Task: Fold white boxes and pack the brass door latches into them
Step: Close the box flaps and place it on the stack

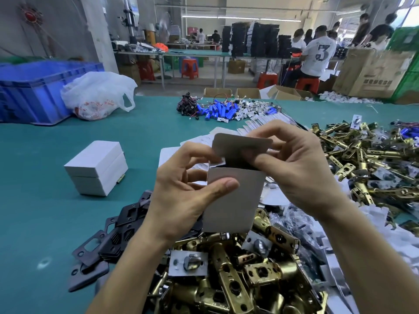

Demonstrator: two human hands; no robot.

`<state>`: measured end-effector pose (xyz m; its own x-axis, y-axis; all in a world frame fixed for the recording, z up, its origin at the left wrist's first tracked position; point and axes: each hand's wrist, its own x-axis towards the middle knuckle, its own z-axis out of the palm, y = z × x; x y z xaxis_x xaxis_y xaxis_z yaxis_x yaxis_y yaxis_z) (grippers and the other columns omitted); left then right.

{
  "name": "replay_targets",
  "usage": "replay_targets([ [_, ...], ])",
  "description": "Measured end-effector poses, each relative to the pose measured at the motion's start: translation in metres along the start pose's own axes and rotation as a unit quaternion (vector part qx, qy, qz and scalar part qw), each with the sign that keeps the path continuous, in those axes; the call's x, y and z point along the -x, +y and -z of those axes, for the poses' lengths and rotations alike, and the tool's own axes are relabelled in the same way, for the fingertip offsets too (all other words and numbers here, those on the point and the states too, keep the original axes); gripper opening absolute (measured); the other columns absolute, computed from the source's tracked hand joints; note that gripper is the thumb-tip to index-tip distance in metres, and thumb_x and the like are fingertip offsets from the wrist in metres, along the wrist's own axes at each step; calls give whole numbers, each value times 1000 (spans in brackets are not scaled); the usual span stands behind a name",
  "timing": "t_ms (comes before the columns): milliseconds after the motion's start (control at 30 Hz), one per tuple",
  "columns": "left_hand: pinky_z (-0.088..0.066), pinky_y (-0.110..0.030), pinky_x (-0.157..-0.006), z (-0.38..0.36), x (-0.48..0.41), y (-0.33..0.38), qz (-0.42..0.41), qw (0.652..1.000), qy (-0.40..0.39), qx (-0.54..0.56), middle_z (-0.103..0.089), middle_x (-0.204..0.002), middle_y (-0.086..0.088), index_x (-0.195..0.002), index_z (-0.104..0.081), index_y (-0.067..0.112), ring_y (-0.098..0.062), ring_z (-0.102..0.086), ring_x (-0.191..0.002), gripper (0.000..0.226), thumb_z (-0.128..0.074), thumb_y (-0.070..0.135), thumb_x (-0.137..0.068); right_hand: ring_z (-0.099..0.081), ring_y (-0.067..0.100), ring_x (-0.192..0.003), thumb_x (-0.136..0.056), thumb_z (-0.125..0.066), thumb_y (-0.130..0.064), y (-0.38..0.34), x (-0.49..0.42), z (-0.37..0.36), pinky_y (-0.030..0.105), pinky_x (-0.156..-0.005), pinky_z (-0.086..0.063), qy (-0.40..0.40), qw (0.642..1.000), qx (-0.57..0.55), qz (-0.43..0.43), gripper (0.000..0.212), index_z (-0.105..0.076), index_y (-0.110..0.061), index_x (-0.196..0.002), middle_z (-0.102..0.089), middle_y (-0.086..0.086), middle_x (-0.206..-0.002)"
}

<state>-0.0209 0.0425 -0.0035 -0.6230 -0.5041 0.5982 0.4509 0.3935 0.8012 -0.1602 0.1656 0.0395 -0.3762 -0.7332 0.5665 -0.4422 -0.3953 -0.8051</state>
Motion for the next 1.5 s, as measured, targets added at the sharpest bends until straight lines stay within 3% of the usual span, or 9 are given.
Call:
replay_targets([
  [133, -60, -55, -57, -2, 0, 0, 12, 1000, 19, 3, -74, -104, -7, -86, -63, 36, -31, -76, -78, 27, -83, 29, -69, -69, 18, -67, -84, -62, 16, 1, -3, -5, 38, -61, -61, 32, 995, 95, 26, 30, -62, -14, -84, -65, -1, -78],
  [467, -63, -44, -60, 1, -2, -1, 52, 998, 22, 27, -75, -100, -7, -88, -59, 36, -27, -75, -74, 37, -86, 30, -64, -56, 22, -70, -79, -79, -10, -25, -35, 0, 30, -60, -43, -114, 918, 377, 49, 22, -58, -13, -77, -62, 1, -70],
  [633, -62, -45, -54, 1, -2, -3, 48, 997, 45, 36, -76, -100, -8, -83, -58, 34, -29, -76, -72, 32, -85, 29, -66, -71, 23, -87, -84, -75, 1, -20, -33, -2, 46, -79, -56, -132, 960, 247, 0, 8, -71, -6, -80, -75, 6, -85],
  [733, -61, -37, -56, 1, -2, -3, 42, 997, 63, 28, -77, -102, -6, -79, -57, 38, -28, -77, -75, 32, -85, 31, -65, -71, 9, -97, -94, -65, -13, -15, -26, 4, 23, -84, -56, -162, 974, 149, -58, 15, -77, -13, -104, -77, -2, -98],
  [867, -63, -44, -58, 3, -3, -4, 62, 996, 63, 25, -76, -102, -7, -85, -55, 35, -30, -77, -73, 38, -86, 33, -63, -69, -2, -96, -87, -62, -34, -16, -19, 9, 12, -79, -51, -166, 976, 105, -90, 22, -76, -25, -102, -76, -14, -100],
  [1067, -62, -37, -64, 4, -3, -1, 72, 996, 33, 42, -77, -106, -5, -101, -59, 42, -29, -77, -79, 52, -88, 30, -60, -74, 16, -89, -86, -72, -15, -12, -20, 5, 33, -81, -60, -103, 983, 124, -86, 16, -77, -16, -101, -78, 0, -94],
  [1200, -61, -32, -62, 4, -2, 1, 63, 997, 20, 30, -76, -105, 0, -107, -62, 43, -27, -77, -80, 52, -88, 32, -63, -75, 18, -83, -84, -75, -10, -13, -19, 5, 31, -75, -61, -86, 989, 97, -76, 13, -77, -18, -95, -78, 3, -88],
  [1400, -62, -36, -60, 2, -1, 1, 52, 998, 27, 14, -77, -105, -1, -107, -64, 34, -27, -77, -80, 46, -88, 20, -71, -74, 29, -84, -79, -78, -3, -11, -13, -2, 48, -80, -59, -41, 995, 66, -59, 10, -72, -9, -83, -76, 10, -93],
  [1500, -62, -36, -58, 2, -1, 0, 50, 998, 28, 17, -76, -106, -2, -107, -65, 30, -28, -77, -80, 43, -88, 21, -72, -74, 30, -82, -78, -78, -4, -11, -12, -3, 44, -76, -61, -32, 996, 65, -59, 9, -74, -8, -85, -77, 7, -88],
])
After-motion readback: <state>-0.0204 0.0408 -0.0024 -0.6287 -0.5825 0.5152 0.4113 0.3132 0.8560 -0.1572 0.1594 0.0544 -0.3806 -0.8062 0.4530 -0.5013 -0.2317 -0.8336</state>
